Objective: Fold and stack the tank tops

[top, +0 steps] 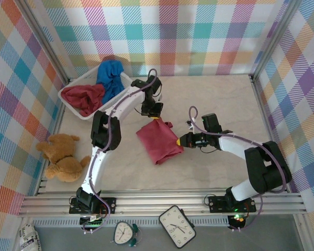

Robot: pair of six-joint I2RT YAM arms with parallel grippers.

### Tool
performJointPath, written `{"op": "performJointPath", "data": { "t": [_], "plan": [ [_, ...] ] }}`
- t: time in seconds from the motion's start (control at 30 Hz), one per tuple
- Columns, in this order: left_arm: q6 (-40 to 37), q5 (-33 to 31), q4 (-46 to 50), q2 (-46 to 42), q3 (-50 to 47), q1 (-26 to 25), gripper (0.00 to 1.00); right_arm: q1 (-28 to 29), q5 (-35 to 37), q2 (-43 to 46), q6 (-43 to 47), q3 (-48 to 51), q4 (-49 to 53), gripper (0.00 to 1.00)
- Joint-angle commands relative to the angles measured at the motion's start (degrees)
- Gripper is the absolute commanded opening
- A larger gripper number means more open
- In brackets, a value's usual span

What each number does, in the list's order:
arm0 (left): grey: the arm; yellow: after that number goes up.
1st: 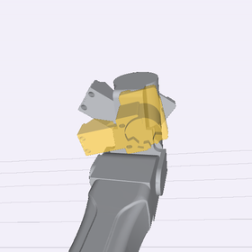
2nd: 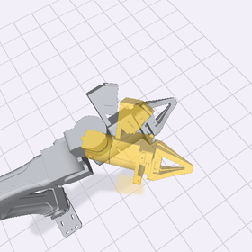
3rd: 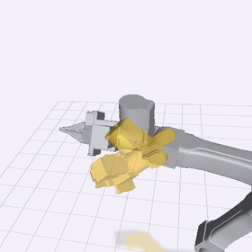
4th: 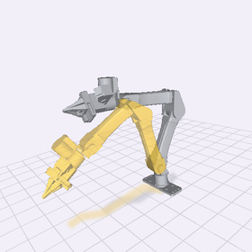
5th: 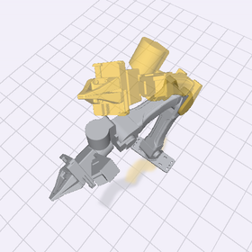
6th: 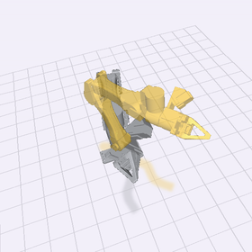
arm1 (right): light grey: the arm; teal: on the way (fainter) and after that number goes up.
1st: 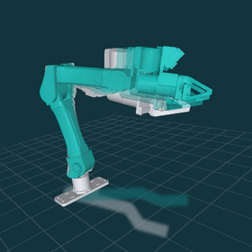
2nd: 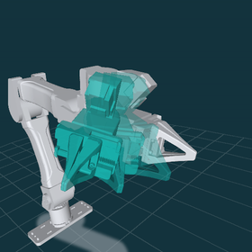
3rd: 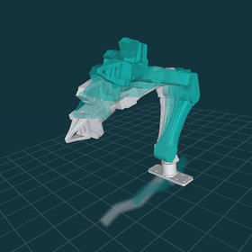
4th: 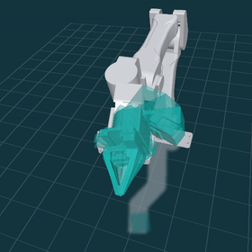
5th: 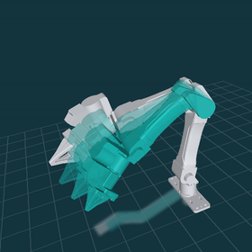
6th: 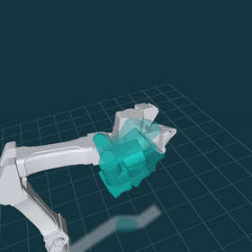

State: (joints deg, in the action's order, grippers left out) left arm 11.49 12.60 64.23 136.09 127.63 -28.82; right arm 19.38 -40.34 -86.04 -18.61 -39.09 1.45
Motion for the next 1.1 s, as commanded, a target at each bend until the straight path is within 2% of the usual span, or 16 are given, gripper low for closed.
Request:
{"op": "performJointPath", "data": {
  "t": [0.0, 0.13, 0.23, 0.37, 0.43, 0.57, 0.63, 0.73, 0.87, 1.07],
  "plan": [
    [-0.4, 0.2, -1.8, 2.2, 3.9, -0.3, 0.06, -2.0, 1.6, -1.6, 2.4, 0.0, -0.4, 0.06],
    [-0.1, -0.8, -4.2, 3.6, 5.0, -0.3, 0.15, -4.1, 3.1, -4.6, 2.0, -1.0, -1.6, 0.13],
    [-0.1, -1.3, -5.1, 3.8, 5.4, -0.3, 0.28, -4.6, 5.3, -6.0, 3.5, -2.5, 0.2, 0.19],
    [-2.1, -3.6, -3.4, 2.3, 5.4, -0.3, 0.42, -5.0, 13.8, -1.3, 5.0, -3.4, 5.6, 0.32],
    [-3.2, -5.7, -2.5, 0.3, 3.6, -0.2, 0.45, -4.8, 16.4, 2.4, 4.5, -3.2, 7.4, 0.34],
    [-3.8, -5.6, -5.0, -6.2, -7.4, 0.3, 0.46, -1.4, 19.5, 9.6, 1.8, -0.9, 8.9, 0.4],
    [-3.8, -4.6, -6.8, -8.7, -12.9, 0.9, 0.46, 2.1, 19.6, 11.9, -0.9, 0.6, 7.9, 0.4],
    [-3.2, -2.8, -10.2, -10.5, -20.0, 2.4, 0.46, 9.5, 23.5, 13.4, -4.5, 2.2, 5.6, 0.42],
    [-2.3, 1.8, -12.4, -10.6, -24.9, 3.5, 0.43, 14.3, 24.3, 7.7, -6.1, 1.6, 2.2, 0.42],
    [-1.0, 2.8, -12.6, -13.5, -31.0, 3.5, 0.39, 14.6, 30.0, -0.1, -1.3, -2.4, 5.8, 0.41]
  ]
}}
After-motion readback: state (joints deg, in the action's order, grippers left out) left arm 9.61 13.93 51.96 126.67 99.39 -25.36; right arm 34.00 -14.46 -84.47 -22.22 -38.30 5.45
